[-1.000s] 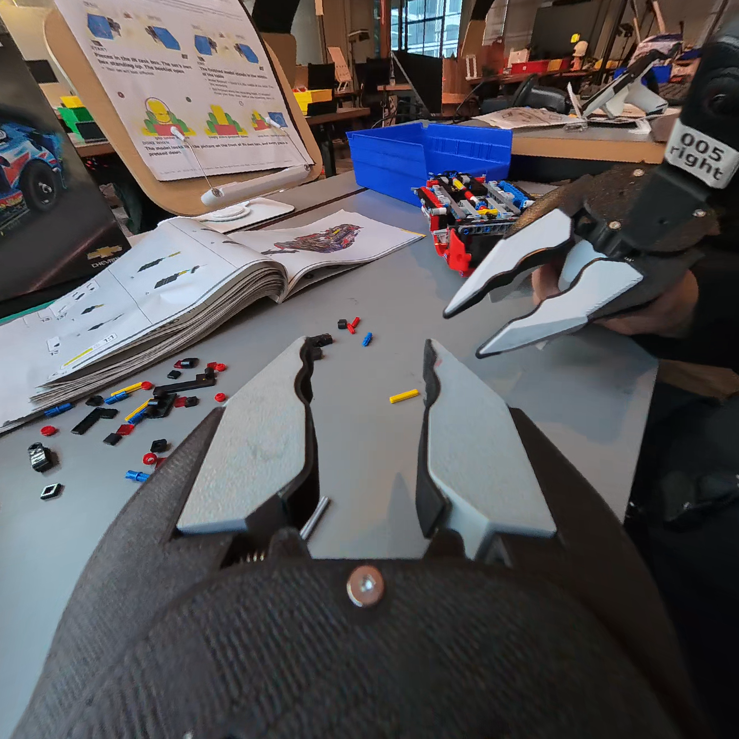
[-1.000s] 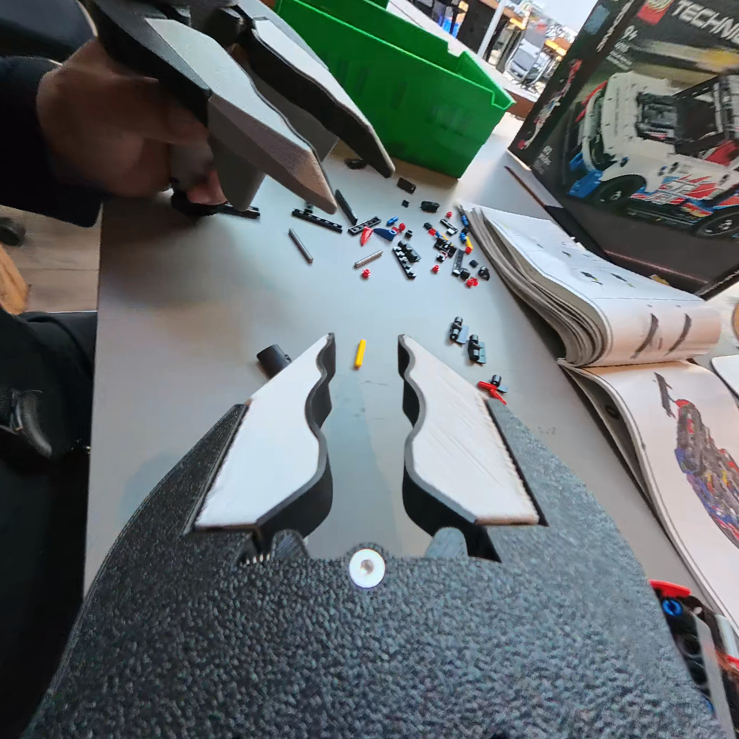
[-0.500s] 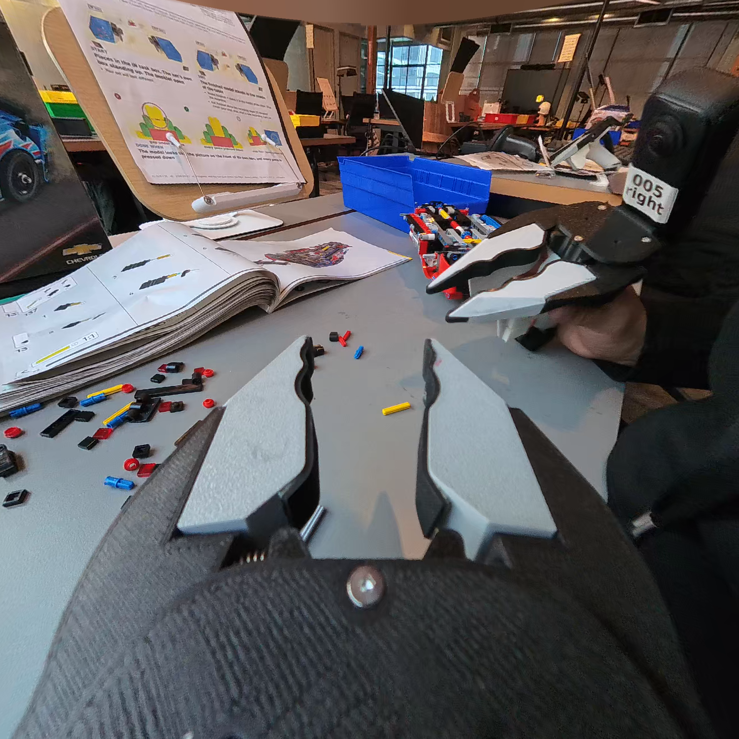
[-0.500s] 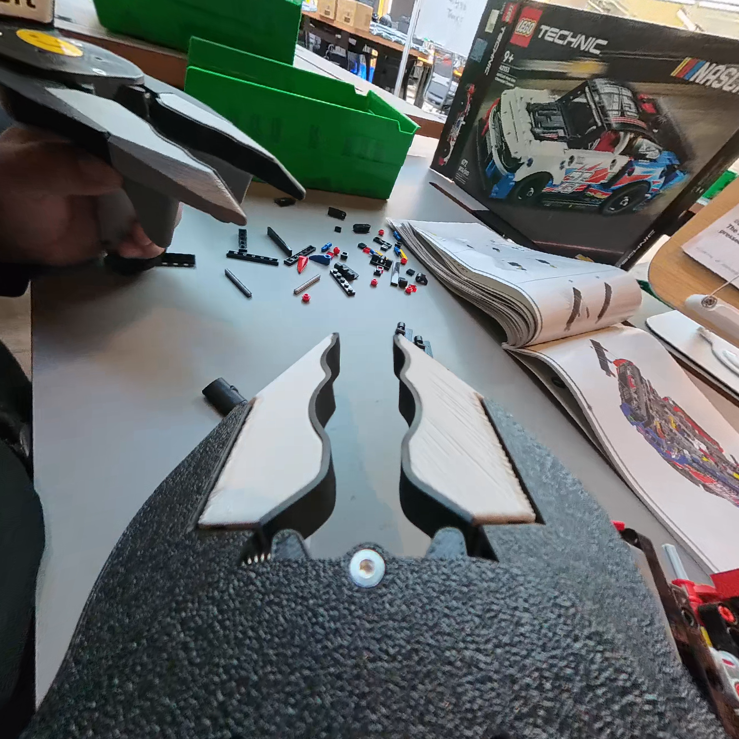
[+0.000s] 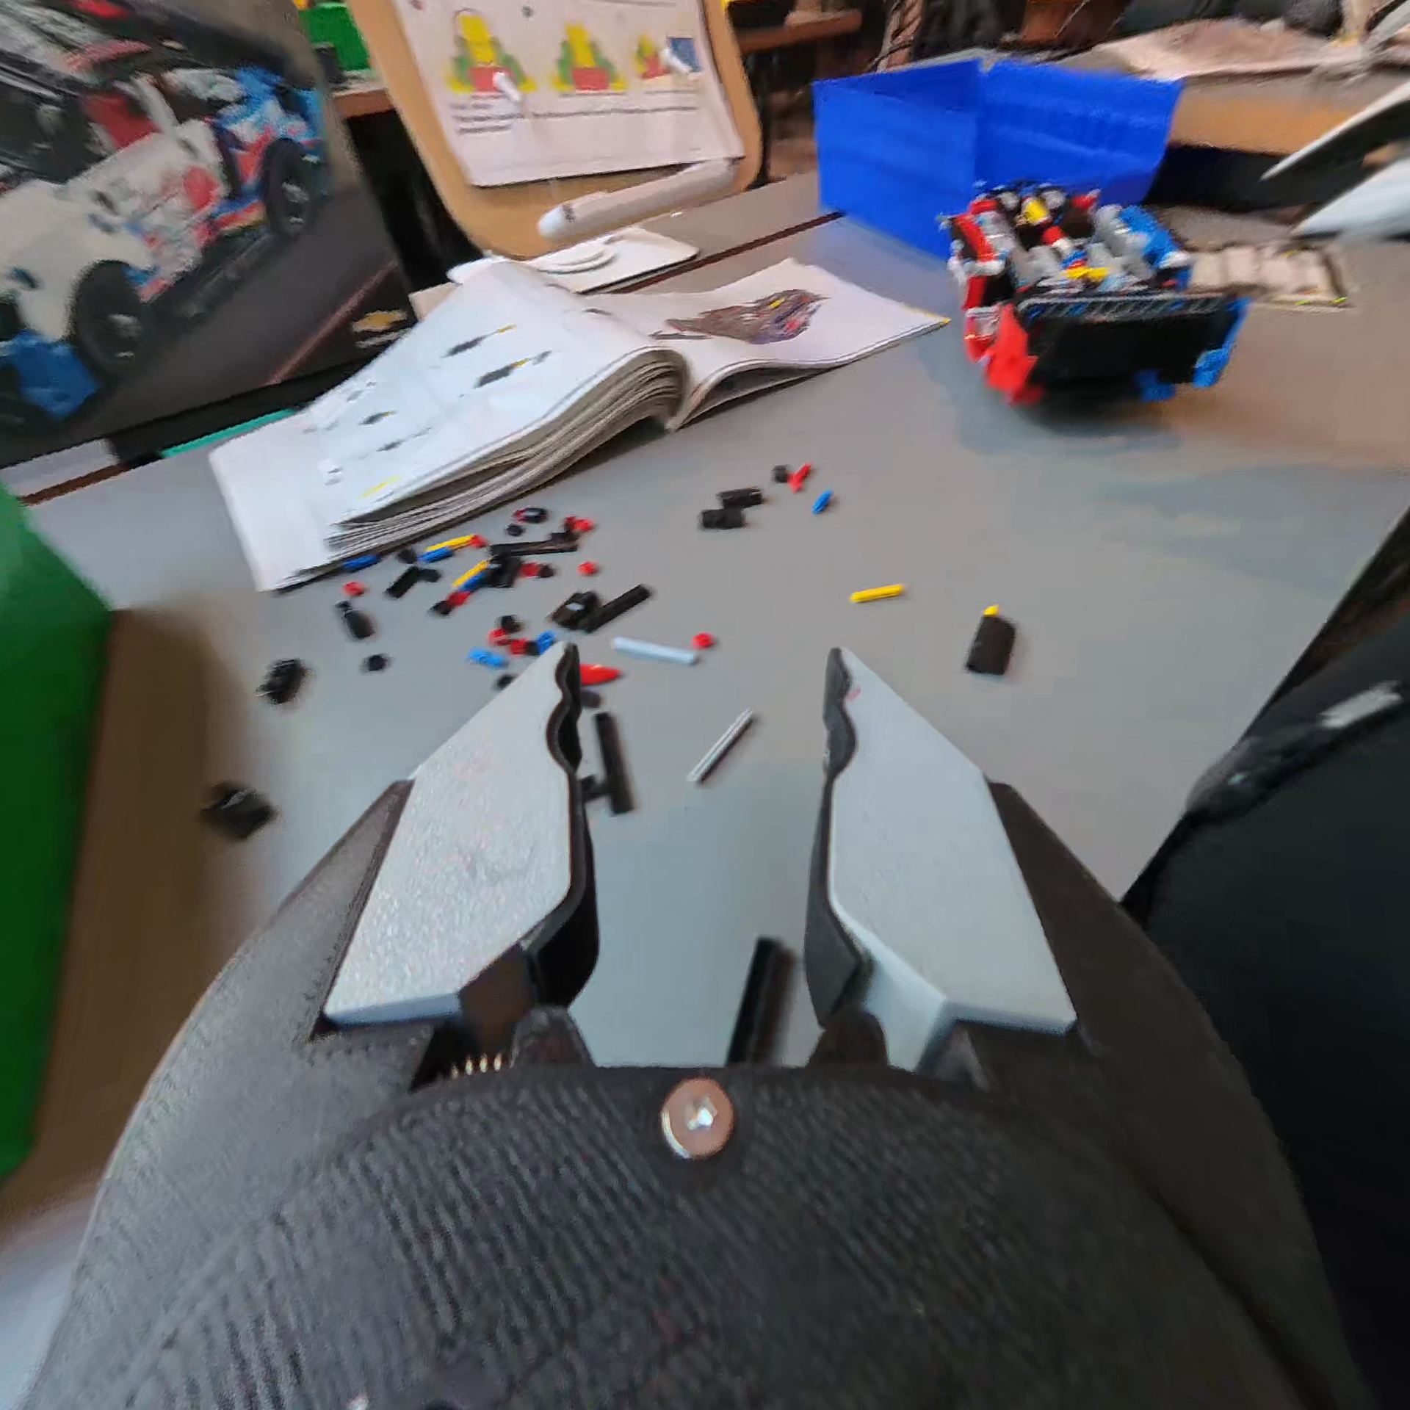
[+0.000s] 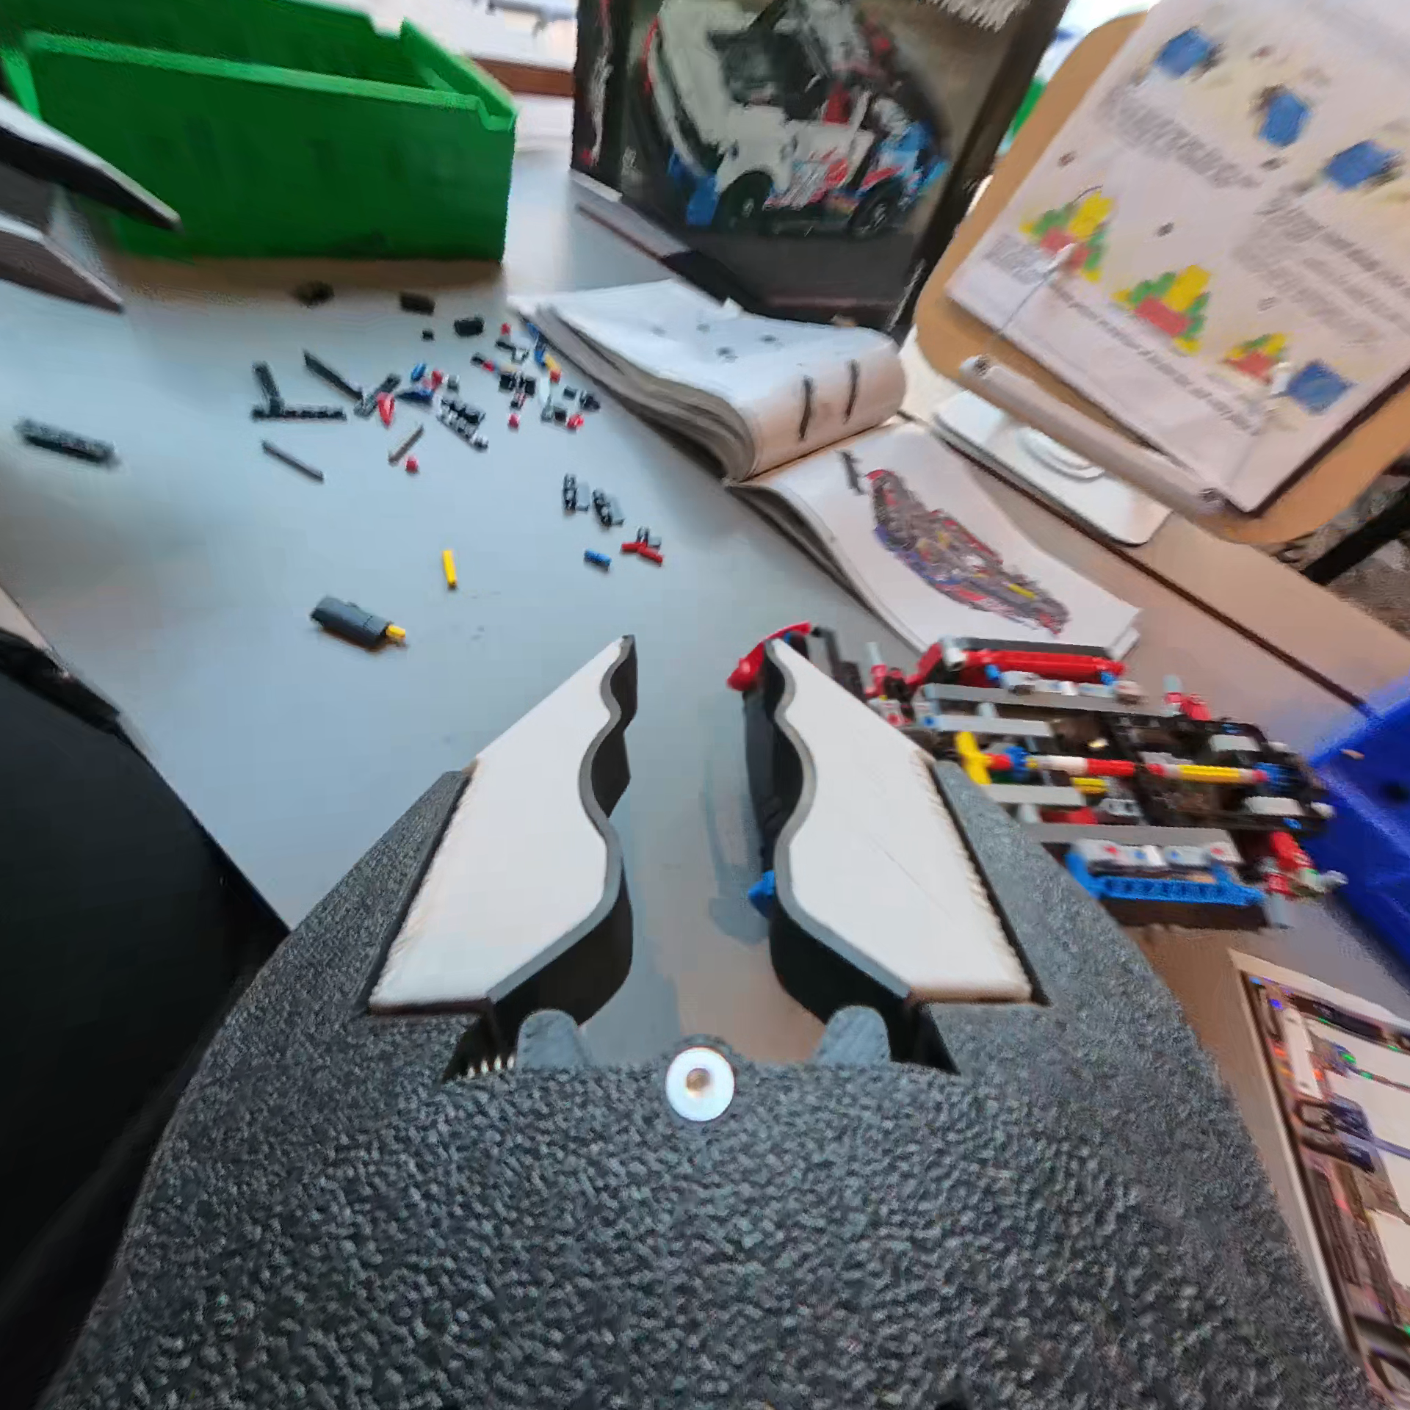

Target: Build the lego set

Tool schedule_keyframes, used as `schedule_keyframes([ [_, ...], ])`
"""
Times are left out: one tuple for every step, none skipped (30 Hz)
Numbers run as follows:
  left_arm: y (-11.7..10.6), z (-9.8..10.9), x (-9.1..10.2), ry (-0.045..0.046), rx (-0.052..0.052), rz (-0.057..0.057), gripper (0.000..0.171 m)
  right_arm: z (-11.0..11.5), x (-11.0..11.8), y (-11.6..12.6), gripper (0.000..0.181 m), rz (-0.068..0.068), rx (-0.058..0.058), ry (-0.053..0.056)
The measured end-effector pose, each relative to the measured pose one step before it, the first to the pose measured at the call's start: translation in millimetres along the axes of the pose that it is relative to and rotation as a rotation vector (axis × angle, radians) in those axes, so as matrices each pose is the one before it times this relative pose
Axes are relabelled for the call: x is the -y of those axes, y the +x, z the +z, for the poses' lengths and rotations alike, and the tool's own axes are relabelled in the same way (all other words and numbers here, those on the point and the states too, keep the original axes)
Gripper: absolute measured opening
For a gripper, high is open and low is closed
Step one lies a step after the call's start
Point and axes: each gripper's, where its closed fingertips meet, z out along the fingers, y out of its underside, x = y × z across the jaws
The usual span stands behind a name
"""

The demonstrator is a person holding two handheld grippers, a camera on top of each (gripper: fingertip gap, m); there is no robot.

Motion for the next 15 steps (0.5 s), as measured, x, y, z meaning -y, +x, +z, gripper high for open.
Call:
schedule_keyframes([
  [-8.96,-9.62,2.96,-0.00043,0.0239,0.0062,0.061,-8.27,8.88,4.49,0.033,0.0176,-0.0143,0.0370],
  [-6.75,-6.89,6.11,0.00488,0.0122,-0.0053,0.064,-6.36,8.86,1.68,0.033,0.0159,-0.0027,0.0364],
  [-4.63,-4.93,9.09,0.01488,0.0106,-0.0063,0.067,-5.17,7.09,-0.38,0.033,0.0074,0.0046,0.0270],
  [-1.77,-3.86,10.68,0.02429,0.0106,-0.0008,0.068,-4.88,4.42,-0.78,0.033,-0.0045,-0.0007,0.0149],
  [1.90,-2.95,9.67,0.02277,0.0051,0.0084,0.068,-5.13,2.58,-0.84,0.033,-0.0103,-0.0068,0.0094],
  [4.13,-2.34,7.15,0.01368,0.0041,0.0098,0.068,-5.68,2.03,-1.86,0.033,-0.0082,-0.0026,0.0089],
  [7.18,-1.85,5.10,0.00980,-0.0087,0.0039,0.068,-5.48,1.84,-2.62,0.032,-0.0022,0.0030,0.0098],
  [9.63,-1.41,2.61,0.00170,-0.0237,0.0017,0.068,-4.98,1.73,-3.91,0.031,0.0018,0.0124,0.0073],
  [9.36,-0.91,0.12,-0.00938,-0.0222,0.0055,0.068,-4.32,1.63,-4.84,0.030,0.0013,0.0203,0.0048],
  [9.40,-0.58,-1.04,-0.01275,-0.0250,0.0092,0.068,-2.89,1.14,-5.30,0.029,-0.0008,0.0254,0.0005],
  [8.76,-0.20,-1.03,-0.01147,-0.0246,0.0085,0.067,-1.07,0.62,-5.31,0.029,-0.0017,0.0282,-0.0026],
  [7.98,1.04,0.50,-0.00428,-0.0252,0.0045,0.065,1.43,1.36,-6.82,0.030,0.0000,0.0411,0.0031],
  [9.07,2.96,3.01,0.00802,-0.0363,0.0015,0.065,4.02,3.34,-8.51,0.030,0.0036,0.0556,0.0158],
  [10.68,5.11,6.15,0.02659,-0.0494,0.0040,0.065,6.62,5.97,-8.31,0.031,0.0001,0.0557,0.0406],
  [10.51,7.76,8.41,0.04027,-0.0501,0.0074,0.065,9.27,7.74,-7.76,0.030,0.0014,0.0594,0.0560],
])
